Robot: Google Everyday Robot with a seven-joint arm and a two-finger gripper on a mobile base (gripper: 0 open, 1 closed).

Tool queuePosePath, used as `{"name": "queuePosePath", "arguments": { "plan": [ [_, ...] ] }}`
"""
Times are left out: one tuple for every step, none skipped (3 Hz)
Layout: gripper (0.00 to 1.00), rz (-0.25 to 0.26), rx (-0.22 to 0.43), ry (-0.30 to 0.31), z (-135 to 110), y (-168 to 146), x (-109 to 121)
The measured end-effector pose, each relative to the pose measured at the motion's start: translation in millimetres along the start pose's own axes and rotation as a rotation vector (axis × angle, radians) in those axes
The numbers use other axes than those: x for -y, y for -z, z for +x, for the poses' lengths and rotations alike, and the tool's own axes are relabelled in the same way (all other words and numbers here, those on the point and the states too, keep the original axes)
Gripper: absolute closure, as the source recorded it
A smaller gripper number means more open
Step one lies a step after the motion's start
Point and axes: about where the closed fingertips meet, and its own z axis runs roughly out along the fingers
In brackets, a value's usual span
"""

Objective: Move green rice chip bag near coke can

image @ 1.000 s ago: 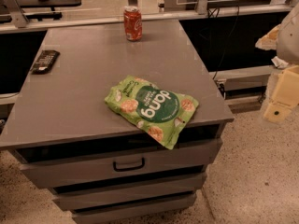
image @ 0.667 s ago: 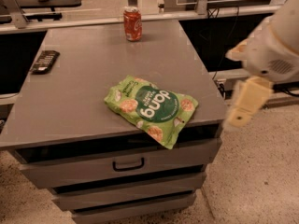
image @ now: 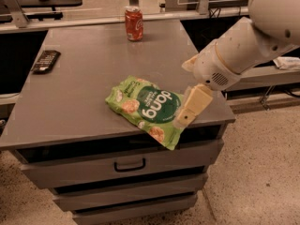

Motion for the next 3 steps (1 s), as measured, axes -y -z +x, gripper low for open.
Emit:
{"name": "queuePosePath", "arguments": {
  "plan": [
    [0.0, -0.046, 0.116, -0.047, -14.4, -41.6, 5.2],
    [0.18, -0.07, 0.19, -0.082, -25.3, -68.4, 8.3],
    [0.42, -0.103, 0.23, -0.13, -31.8, -78.5, 11.3]
  ]
}}
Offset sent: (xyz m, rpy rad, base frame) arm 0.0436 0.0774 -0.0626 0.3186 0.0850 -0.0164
